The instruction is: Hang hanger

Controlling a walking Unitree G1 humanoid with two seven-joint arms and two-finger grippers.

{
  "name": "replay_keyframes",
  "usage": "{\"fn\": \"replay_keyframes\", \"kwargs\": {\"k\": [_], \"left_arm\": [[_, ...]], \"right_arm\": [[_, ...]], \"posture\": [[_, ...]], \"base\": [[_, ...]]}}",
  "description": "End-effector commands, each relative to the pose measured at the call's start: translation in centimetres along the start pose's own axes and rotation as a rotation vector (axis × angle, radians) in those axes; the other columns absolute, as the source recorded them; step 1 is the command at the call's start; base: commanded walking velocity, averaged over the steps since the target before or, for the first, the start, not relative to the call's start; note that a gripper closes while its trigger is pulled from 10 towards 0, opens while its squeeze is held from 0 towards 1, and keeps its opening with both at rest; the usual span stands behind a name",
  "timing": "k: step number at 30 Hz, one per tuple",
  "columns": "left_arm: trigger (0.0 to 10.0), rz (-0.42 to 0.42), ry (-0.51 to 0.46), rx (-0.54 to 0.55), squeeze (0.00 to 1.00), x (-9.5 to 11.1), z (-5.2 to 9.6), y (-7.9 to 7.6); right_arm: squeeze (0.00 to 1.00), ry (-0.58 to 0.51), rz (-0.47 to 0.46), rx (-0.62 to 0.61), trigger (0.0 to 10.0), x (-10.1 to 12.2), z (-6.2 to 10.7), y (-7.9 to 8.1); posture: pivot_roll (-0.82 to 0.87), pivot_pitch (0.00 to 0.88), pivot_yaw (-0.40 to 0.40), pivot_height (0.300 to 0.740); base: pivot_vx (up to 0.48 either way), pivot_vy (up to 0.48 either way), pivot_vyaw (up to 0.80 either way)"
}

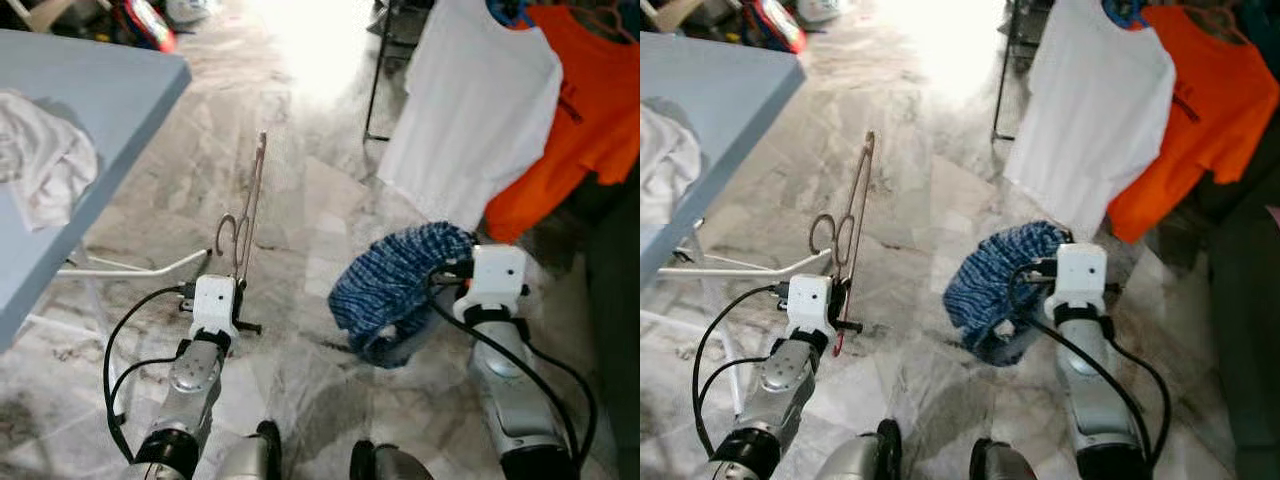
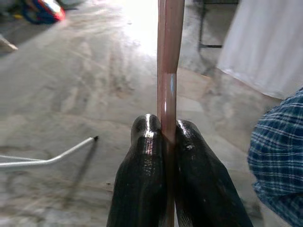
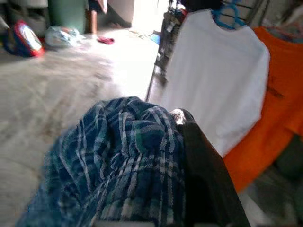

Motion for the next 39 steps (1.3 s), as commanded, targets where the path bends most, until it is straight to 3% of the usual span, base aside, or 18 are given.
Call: {"fn": "replay_keyframes", "kwargs": {"k": [1, 20, 27, 39], "left_arm": [[10.0, 0.012, 0.008, 0.006, 0.0, 0.0, 0.0, -0.1], [10.0, 0.016, 0.027, 0.002, 0.0, -0.1, -0.2, -0.6], [10.0, 0.014, 0.03, 0.009, 0.0, -0.1, -0.4, -0.5], [10.0, -0.007, 0.033, 0.014, 0.0, 0.2, -0.8, -0.4]], "right_arm": [[0.0, 0.018, 0.001, -0.012, 10.0, -0.2, 0.4, -0.5], [0.0, 0.008, 0.007, 0.068, 10.0, 0.5, 0.2, 0.9], [0.0, 0.003, -0.004, 0.091, 10.0, 0.7, -0.1, 1.3], [0.0, -0.031, -0.011, 0.178, 10.0, 1.5, -0.4, 3.5]], "posture": [[0.01, 0.184, -0.019, 0.74], [0.01, 0.184, -0.026, 0.74], [0.02, 0.187, -0.022, 0.74], [0.01, 0.19, -0.021, 0.74]], "base": [[0.0, 0.0, 0.0], [0.0, -0.238, 0.0], [0.0, -0.342, 0.62], [0.0, -0.343, 0.79]]}}
Point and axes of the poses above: a point about 5 cm out from each wrist's last joint towards the gripper, its own z axis pointing back from the gripper into the wrist, its own x axis along the axis of the wrist's last joint, y = z × x, the point moved 1 cm from there along -z, pointing out of the wrist towards the gripper, and after that the axes turned 2 degrees about -z, right-handed, at the moved point
